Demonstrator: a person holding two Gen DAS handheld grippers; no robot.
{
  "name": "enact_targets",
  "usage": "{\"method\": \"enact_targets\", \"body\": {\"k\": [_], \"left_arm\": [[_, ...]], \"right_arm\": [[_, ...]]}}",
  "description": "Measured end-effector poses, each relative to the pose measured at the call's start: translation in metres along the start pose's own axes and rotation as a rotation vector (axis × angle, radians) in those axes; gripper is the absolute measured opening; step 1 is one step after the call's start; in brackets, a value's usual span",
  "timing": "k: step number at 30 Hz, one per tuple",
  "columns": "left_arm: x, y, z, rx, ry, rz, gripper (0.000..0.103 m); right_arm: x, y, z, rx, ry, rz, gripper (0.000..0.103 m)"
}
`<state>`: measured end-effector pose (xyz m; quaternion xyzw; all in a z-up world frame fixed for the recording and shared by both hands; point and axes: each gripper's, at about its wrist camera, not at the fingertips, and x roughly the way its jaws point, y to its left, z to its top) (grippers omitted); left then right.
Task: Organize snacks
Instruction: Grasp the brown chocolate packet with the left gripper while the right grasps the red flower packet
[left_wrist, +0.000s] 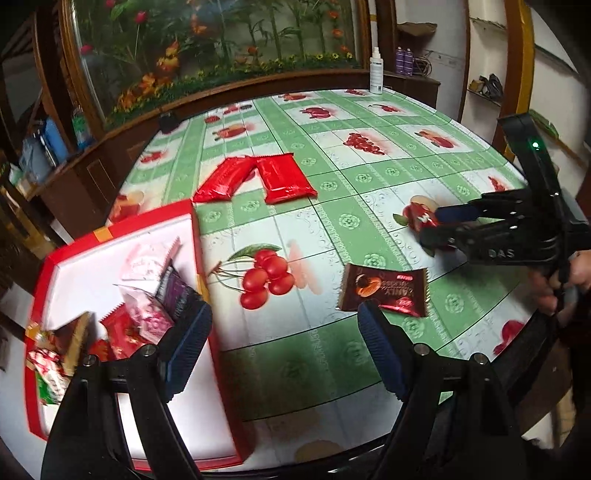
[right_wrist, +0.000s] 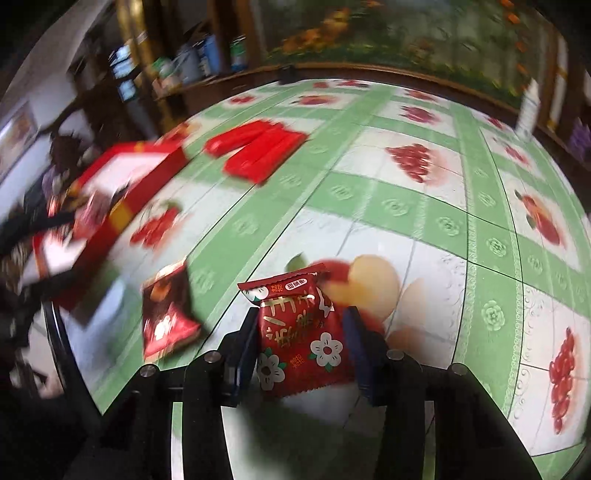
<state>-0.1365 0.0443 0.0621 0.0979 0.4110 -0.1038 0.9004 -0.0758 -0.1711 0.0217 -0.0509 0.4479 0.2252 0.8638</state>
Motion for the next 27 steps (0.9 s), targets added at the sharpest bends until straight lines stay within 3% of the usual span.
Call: {"method": "enact_targets", "body": {"k": [6, 8, 17, 21, 25, 27], "left_arm": [[0.016, -0.002, 0.014, -0.159, 0.103, -0.152, 0.081], [0.020, -0.008, 0.017, -0.169, 0.119, -0.175, 0.081], [0.045, -0.053, 0.022, -0.073, 0.165, -0.098, 0.081], [0.050, -0.061, 0.019, -0.047, 0.179, -0.116, 0.081], [0.058, -0.061, 0.014, 0.035, 0.206, -0.057, 0.081], [0.060, -0.051, 0.011, 0.022, 0.213, -0.041, 0.081]], "right_arm": [[0.010, -0.015, 0.019, 0.088, -0.009, 0.053, 0.046], [0.013, -0.021, 0.023, 0.107, -0.023, 0.071, 0.046], [0.015, -0.031, 0.025, 0.133, -0.065, 0.062, 0.045], [0.015, -0.033, 0.025, 0.137, -0.066, 0.067, 0.045], [0.015, -0.034, 0.025, 0.142, -0.067, 0.074, 0.045], [0.015, -0.034, 0.025, 0.142, -0.067, 0.074, 0.045]]}}
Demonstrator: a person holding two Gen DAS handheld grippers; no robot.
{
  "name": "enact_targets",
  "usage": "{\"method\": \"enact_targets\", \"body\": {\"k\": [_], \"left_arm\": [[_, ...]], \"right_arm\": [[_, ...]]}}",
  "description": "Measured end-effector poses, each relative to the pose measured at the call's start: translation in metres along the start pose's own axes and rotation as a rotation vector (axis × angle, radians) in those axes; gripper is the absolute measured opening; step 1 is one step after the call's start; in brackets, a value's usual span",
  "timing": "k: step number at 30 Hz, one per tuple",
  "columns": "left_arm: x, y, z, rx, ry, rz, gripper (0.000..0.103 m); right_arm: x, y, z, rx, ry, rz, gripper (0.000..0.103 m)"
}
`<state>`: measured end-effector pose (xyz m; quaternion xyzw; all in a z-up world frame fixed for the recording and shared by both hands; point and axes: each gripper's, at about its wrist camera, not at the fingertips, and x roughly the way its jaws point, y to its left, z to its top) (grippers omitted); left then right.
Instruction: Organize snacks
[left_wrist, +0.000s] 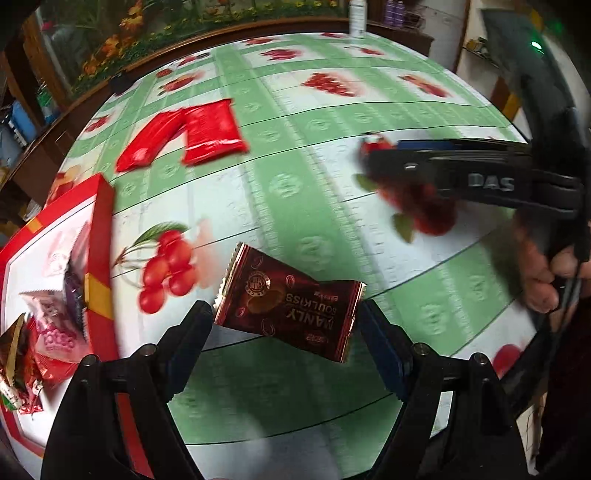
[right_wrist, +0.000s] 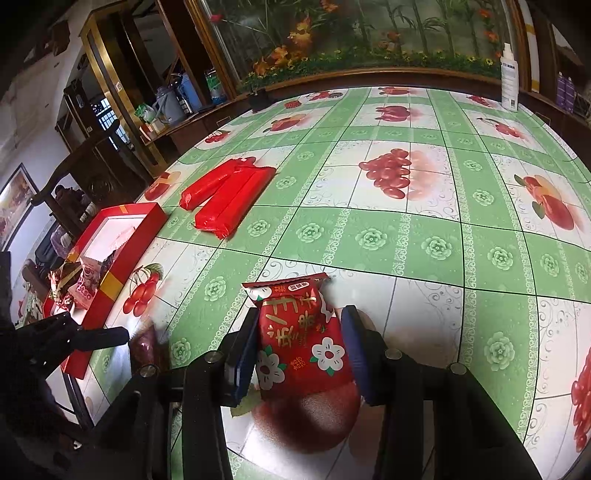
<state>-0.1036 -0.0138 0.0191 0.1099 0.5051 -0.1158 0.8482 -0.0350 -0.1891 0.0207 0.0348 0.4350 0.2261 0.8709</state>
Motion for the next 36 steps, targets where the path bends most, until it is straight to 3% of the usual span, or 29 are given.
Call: {"method": "enact_targets", "body": {"k": [7, 12, 15, 27, 33, 36], "left_arm": [[-0.022, 0.032, 0.002, -0.020, -0.033, 0.042, 0.081], [-0.036, 0.040, 0.005, -0.035, -0.064, 0.030, 0.081], [-0.030, 0.045, 0.007, -0.071, -0.034, 0.054, 0.081], [-0.007, 0.046, -0.011, -0.380, 0.114, -0.243, 0.082], [-0.001, 0.053, -0.001, -0.349, 0.090, -0.196, 0.082], [0.007, 0.051, 0.014, -0.264, 0.093, -0.147, 0.082]], "right_arm": [[0.000, 0.000, 0.000, 0.002, 0.000, 0.004, 0.045], [0.000, 0.000, 0.000, 0.002, 0.000, 0.004, 0.046], [0.000, 0.000, 0.000, 0.003, 0.000, 0.004, 0.046], [0.000, 0.000, 0.000, 0.005, 0.000, 0.006, 0.046], [0.000, 0.000, 0.000, 0.005, 0.000, 0.007, 0.046], [0.000, 0.000, 0.000, 0.004, 0.000, 0.008, 0.046]]}}
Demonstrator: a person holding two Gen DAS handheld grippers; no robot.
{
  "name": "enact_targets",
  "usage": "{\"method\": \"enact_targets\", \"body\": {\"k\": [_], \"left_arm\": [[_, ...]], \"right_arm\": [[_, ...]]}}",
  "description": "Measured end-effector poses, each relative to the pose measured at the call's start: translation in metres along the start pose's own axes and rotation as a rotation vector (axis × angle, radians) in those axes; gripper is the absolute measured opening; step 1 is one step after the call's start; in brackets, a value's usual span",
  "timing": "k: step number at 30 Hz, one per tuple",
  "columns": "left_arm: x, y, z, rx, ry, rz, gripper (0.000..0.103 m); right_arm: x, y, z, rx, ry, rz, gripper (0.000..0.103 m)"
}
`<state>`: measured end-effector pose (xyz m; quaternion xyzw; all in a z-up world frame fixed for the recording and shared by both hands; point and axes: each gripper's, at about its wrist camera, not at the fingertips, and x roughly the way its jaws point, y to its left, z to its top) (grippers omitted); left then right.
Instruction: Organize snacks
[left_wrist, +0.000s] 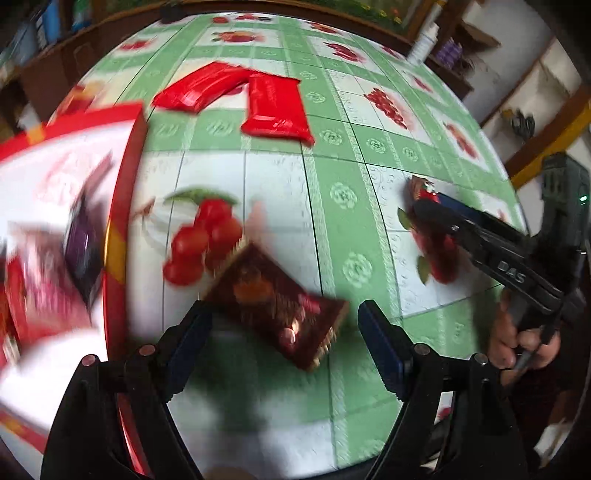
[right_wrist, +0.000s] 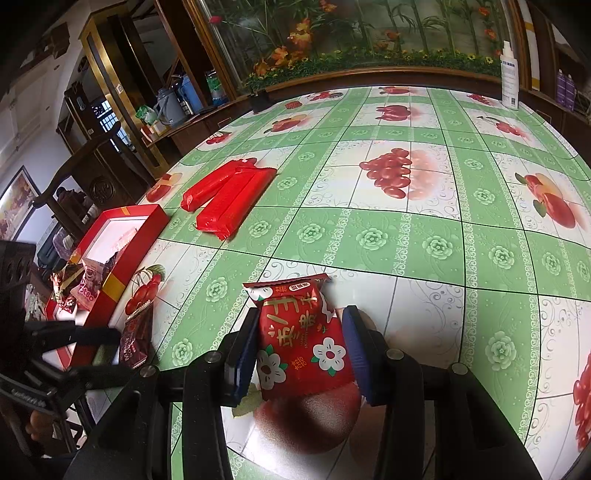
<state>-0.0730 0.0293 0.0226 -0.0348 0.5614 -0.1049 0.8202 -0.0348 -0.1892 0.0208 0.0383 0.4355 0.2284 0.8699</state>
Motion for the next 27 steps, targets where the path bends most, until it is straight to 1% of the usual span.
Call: {"method": "enact_targets", "body": {"k": [2, 4, 6, 7, 9, 11, 13, 15, 18, 24, 25, 27], "left_arm": [[0.005, -0.002, 0.010, 0.034, 0.014, 0.026, 0.082], [0.013, -0.011, 0.021, 0.111, 0.029, 0.026, 0.081], [0.018, -0.021, 0.025, 0.180, 0.046, 0.042, 0.081], [0.019, -0.024, 0.026, 0.196, 0.052, 0.039, 0.081], [0.019, -0.028, 0.026, 0.200, 0.055, 0.018, 0.081], [0.016, -0.027, 0.022, 0.190, 0.055, 0.019, 0.081], [0.009, -0.021, 0.016, 0.180, 0.045, 0.029, 0.081], [0.004, -0.016, 0.011, 0.179, 0.030, 0.054, 0.082], [-0.004, -0.012, 0.007, 0.197, 0.004, 0.079, 0.082], [0.007, -0.006, 0.000, 0.205, 0.004, 0.114, 0.082], [0.006, -0.004, -0.002, 0.205, -0.011, 0.107, 0.082], [0.004, -0.003, -0.004, 0.215, -0.031, 0.118, 0.082]], "right_arm": [[0.000, 0.000, 0.000, 0.001, 0.000, 0.001, 0.046], [0.000, 0.000, 0.000, 0.003, -0.001, 0.001, 0.046], [0.000, 0.001, 0.000, 0.006, -0.001, 0.004, 0.046], [0.000, 0.001, 0.000, 0.007, -0.001, 0.005, 0.046], [0.000, 0.001, 0.000, 0.008, -0.001, 0.006, 0.046], [0.000, 0.001, 0.000, 0.009, -0.001, 0.007, 0.047], [-0.001, 0.000, 0.000, 0.008, -0.001, 0.007, 0.047], [-0.001, 0.000, 0.000, 0.008, -0.001, 0.007, 0.047], [0.000, 0.000, 0.001, 0.006, -0.001, 0.005, 0.047], [0.000, 0.000, 0.001, 0.009, -0.001, 0.009, 0.047], [0.000, -0.001, 0.001, 0.010, -0.001, 0.010, 0.047], [0.000, 0.000, 0.001, 0.010, -0.001, 0.012, 0.048]]}}
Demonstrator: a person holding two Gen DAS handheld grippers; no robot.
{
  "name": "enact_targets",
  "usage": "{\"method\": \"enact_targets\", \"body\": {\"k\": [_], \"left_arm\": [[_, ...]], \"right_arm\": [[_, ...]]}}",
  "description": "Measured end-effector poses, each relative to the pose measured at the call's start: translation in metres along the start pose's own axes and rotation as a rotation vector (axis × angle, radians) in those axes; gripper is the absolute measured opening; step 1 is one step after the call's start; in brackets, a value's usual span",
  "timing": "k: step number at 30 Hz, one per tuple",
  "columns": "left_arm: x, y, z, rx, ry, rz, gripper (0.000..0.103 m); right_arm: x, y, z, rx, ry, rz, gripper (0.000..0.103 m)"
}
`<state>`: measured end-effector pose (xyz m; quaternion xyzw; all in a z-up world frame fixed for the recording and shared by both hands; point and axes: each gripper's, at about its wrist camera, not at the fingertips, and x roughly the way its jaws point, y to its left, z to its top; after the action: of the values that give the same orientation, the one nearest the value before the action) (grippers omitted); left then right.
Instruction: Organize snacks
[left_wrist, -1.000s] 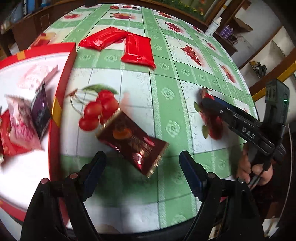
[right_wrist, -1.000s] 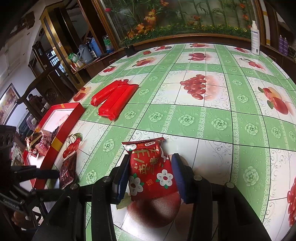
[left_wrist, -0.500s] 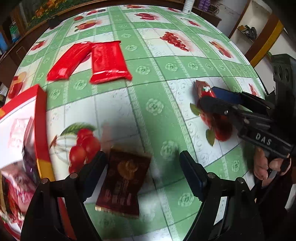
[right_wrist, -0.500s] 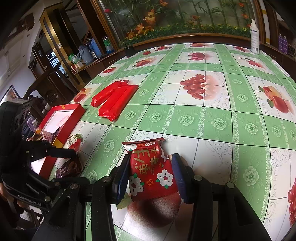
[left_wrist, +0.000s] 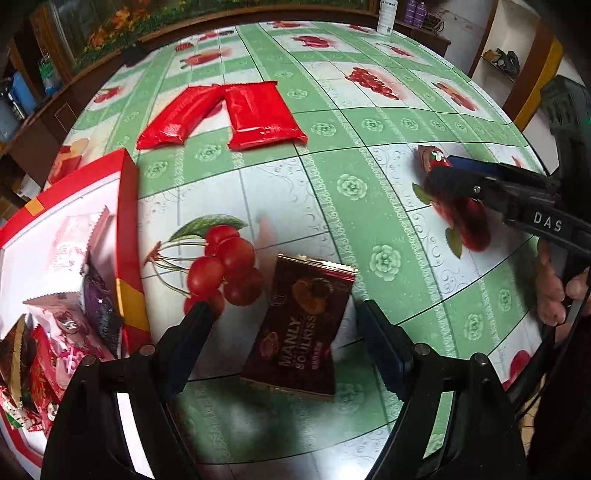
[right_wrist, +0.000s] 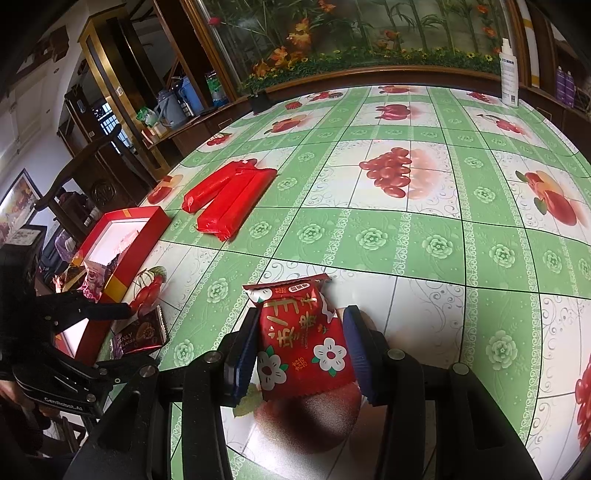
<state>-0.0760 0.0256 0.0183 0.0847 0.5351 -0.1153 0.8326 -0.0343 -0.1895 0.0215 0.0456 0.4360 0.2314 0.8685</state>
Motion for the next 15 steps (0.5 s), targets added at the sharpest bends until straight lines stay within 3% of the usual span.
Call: {"method": "enact_targets", "body": {"k": [3, 9, 15], "left_arm": [[-0.001, -0.001, -0.002, 0.016, -0.027, 0.000, 0.081], [-0.004, -0.006, -0.001, 0.035, -0.090, -0.031, 0.040], [-0.006, -0.007, -0.007, 0.032, -0.133, -0.043, 0.038]], "right_arm": [[0.000, -0.001, 0.000, -0.003, 0.000, 0.002, 0.049], [0.001, 0.001, 0.000, -0.013, -0.003, -0.005, 0.050], [0.005, 0.011, 0.000, -0.063, 0.005, -0.002, 0.068]]}}
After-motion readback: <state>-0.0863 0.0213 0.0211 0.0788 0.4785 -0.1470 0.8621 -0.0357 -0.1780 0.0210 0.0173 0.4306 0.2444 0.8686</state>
